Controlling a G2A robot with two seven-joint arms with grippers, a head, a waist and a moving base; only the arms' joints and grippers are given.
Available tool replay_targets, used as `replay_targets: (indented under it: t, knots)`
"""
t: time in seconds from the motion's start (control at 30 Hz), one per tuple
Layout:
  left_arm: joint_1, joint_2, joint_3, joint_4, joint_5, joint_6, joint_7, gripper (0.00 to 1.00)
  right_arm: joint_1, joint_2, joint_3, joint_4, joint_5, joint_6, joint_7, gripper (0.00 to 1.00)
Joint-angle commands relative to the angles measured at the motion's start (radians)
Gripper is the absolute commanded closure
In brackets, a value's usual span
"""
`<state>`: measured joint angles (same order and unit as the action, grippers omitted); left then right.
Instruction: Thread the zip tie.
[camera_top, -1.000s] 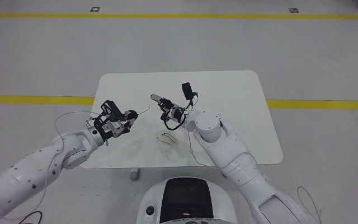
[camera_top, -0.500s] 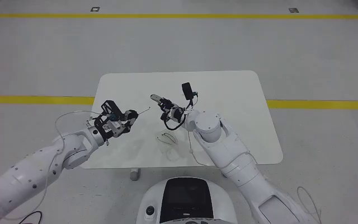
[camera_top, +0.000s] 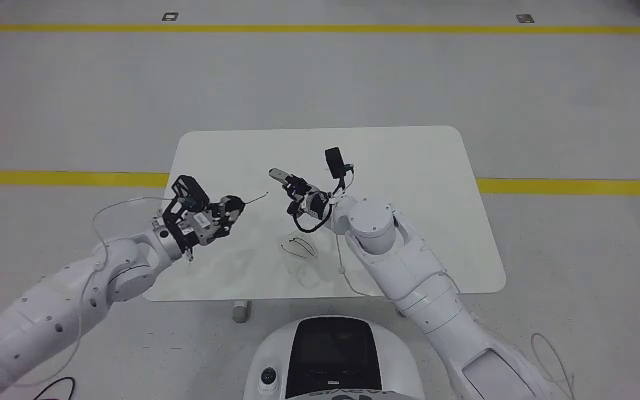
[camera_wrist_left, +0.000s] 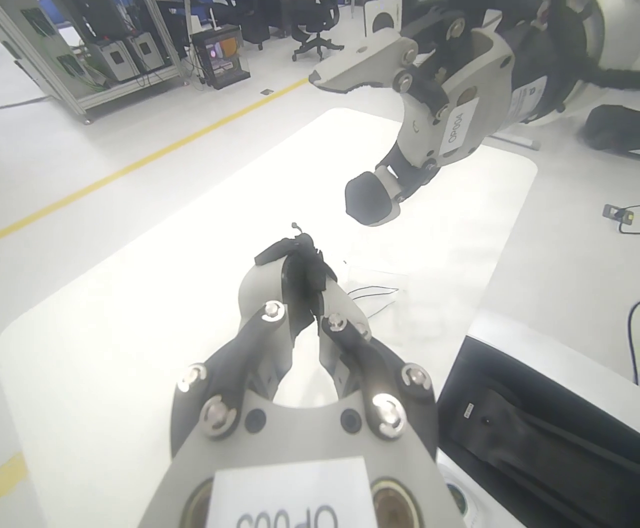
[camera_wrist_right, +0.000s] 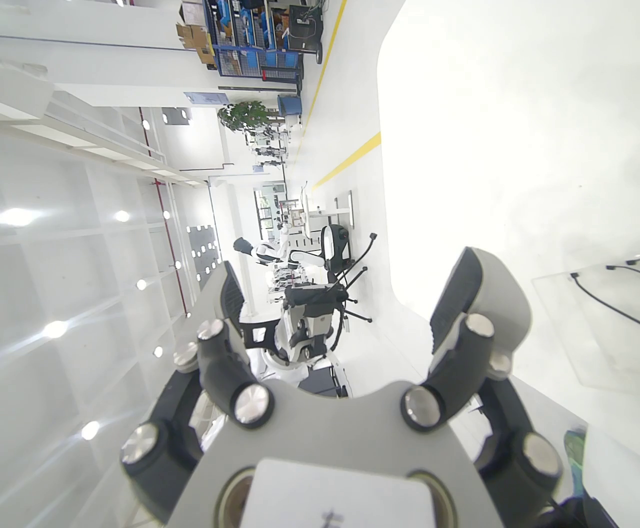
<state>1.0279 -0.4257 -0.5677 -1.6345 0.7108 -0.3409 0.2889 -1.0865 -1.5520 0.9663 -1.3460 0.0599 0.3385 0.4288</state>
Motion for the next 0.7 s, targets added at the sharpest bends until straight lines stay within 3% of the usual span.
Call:
replay_targets:
  t: [0.0,0.17,0.33,0.67]
  knots:
    - [0.000,0.000,0.000,0.000,0.001,0.001,0.000,1.00,0.000,0.000,0.000,0.000,0.000,0.000,0.000,0.00]
    - [0.000,0.000,0.000,0.000,0.001,0.001,0.000,1.00,0.000,0.000,0.000,0.000,0.000,0.000,0.000,0.00]
    - [0.013,-0.010,0.000,0.016,-0.064,0.001,-0.003,1.00,0.000,0.000,0.000,0.000,0.000,0.000,0.000,0.00]
    - [0.021,-0.015,-0.004,0.013,-0.069,0.001,-0.005,1.00,0.000,0.000,0.000,0.000,0.000,0.000,0.000,0.00]
